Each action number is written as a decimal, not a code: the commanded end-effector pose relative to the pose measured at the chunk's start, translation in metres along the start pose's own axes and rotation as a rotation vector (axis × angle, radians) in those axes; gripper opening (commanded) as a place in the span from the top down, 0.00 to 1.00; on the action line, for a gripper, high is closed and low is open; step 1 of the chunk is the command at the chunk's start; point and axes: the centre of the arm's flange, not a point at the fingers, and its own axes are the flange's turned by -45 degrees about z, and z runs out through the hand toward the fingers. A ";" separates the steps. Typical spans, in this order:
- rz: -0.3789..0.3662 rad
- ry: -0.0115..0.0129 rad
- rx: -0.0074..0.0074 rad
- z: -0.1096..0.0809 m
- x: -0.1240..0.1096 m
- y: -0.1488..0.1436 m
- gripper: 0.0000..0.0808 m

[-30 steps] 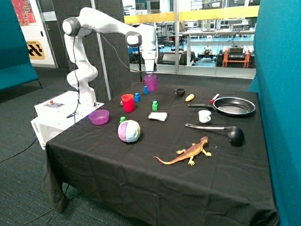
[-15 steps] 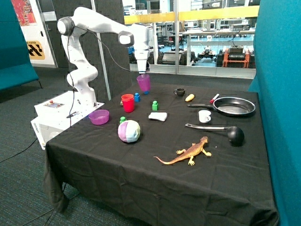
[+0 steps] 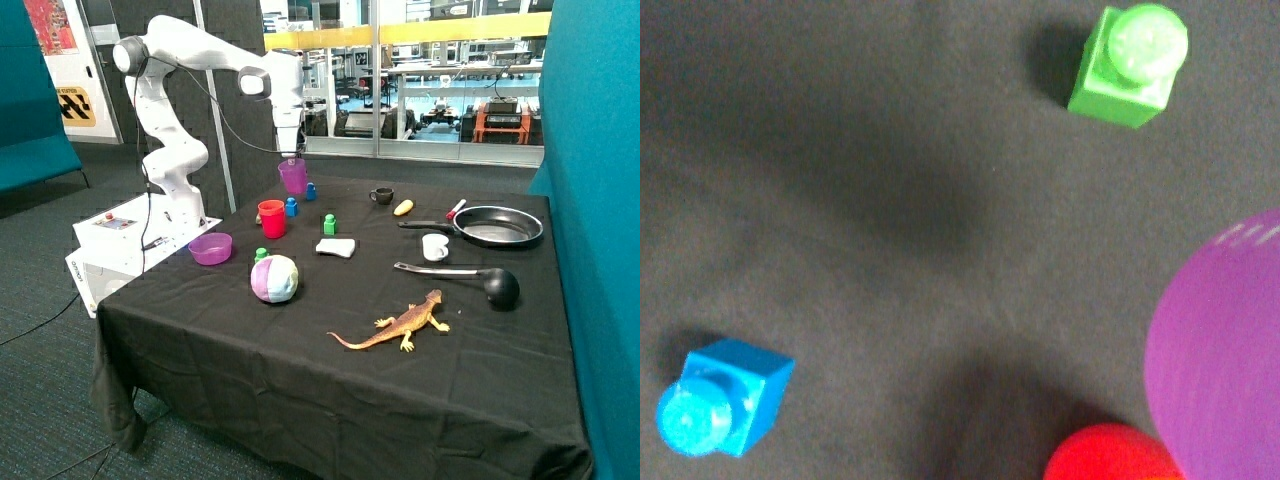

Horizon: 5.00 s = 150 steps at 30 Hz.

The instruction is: Stack the cups

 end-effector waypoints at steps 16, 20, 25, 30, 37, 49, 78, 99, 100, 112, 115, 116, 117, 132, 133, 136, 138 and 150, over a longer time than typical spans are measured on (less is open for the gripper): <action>0.007 0.0012 -0.0009 0.004 -0.030 -0.007 1.00; 0.016 0.0012 -0.0009 0.008 -0.039 -0.009 1.00; 0.026 0.0012 -0.0009 0.013 -0.052 -0.009 1.00; 0.036 0.0012 -0.0009 0.017 -0.061 -0.006 1.00; 0.049 0.0012 -0.0009 0.020 -0.068 -0.002 1.00; 0.050 0.0012 -0.0009 0.027 -0.078 -0.002 1.00; 0.053 0.0012 -0.0009 0.048 -0.086 -0.005 1.00; 0.052 0.0012 -0.0009 0.061 -0.085 -0.007 1.00; 0.057 0.0012 -0.0009 0.063 -0.085 -0.006 1.00; 0.060 0.0012 -0.0008 0.070 -0.084 -0.002 1.00; 0.057 0.0012 -0.0009 0.070 -0.082 -0.003 1.00; 0.056 0.0012 -0.0009 0.070 -0.081 -0.003 1.00; 0.054 0.0012 -0.0009 0.070 -0.080 -0.003 1.00; 0.005 0.0012 -0.0009 0.069 -0.065 -0.013 0.73; 0.001 0.0012 -0.0009 0.069 -0.064 -0.013 0.70; -0.002 0.0012 -0.0009 0.069 -0.063 -0.015 0.66; -0.004 0.0012 -0.0009 0.069 -0.063 -0.015 0.64; 0.005 0.0012 -0.0009 0.071 -0.067 -0.012 0.58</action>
